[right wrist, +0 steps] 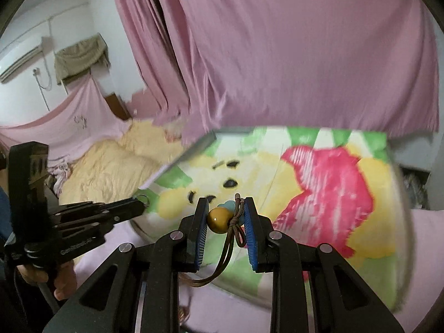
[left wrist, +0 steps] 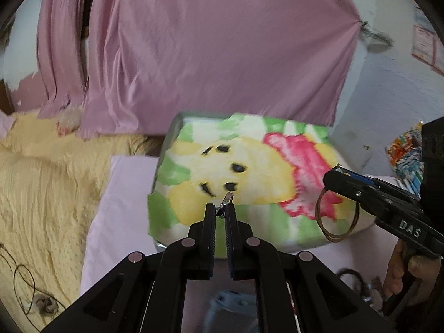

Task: Organize jewelry
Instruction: 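Grasp and carry the yellow-bead cord with the right tool while the left tool carries the ring into the tray, then open the right tool over the tray while the left tool releases the ring there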

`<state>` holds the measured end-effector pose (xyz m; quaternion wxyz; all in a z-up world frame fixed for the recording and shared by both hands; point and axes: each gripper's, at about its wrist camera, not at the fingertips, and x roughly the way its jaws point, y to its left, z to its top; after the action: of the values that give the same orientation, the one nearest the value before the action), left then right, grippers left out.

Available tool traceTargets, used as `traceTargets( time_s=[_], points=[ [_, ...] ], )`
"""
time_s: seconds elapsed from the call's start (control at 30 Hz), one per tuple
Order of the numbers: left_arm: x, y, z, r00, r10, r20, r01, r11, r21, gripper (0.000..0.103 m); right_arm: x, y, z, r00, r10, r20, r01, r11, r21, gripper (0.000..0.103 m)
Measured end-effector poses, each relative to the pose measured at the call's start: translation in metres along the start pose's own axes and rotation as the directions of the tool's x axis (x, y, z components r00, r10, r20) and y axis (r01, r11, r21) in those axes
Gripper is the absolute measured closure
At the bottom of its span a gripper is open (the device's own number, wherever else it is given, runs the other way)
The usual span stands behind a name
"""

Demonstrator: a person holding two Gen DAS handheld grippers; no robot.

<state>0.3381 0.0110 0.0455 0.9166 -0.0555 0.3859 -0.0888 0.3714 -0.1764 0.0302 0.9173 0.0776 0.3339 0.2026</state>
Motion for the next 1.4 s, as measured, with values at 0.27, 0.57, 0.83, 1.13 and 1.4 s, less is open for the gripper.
traceTargets(
  time_s=[0.27,0.57,0.83,1.13,1.4],
  points=[
    [0.028,0.011,0.001,0.996,0.003,-0.092,-0.005,1.000,-0.021,0.096,0.051,-0.012,0.002,0.985,-0.028,-0.172,0.036,0.998,0.042,0.081],
    [0.038,0.007,-0.003,0.991,0.004,-0.132,-0.005,1.000,-0.011,0.096,0.083,-0.019,-0.007,0.953,-0.040,-0.300,0.065,0.995,0.072,0.074],
    [0.030,0.009,-0.006,0.993,0.014,-0.118,-0.017,1.000,-0.025,0.095,0.064,-0.017,-0.012,0.967,-0.060,-0.248,0.085,0.992,0.089,0.051],
    [-0.013,-0.005,-0.017,0.999,0.023,0.050,-0.023,1.000,0.013,0.025,-0.012,-0.015,-0.021,0.993,-0.108,-0.040,0.111,0.990,0.091,0.030],
    [-0.047,-0.008,-0.038,0.987,0.008,0.159,-0.009,1.000,0.000,0.015,-0.080,-0.003,-0.050,0.966,-0.181,0.183,0.169,0.982,0.083,0.012]
  ],
)
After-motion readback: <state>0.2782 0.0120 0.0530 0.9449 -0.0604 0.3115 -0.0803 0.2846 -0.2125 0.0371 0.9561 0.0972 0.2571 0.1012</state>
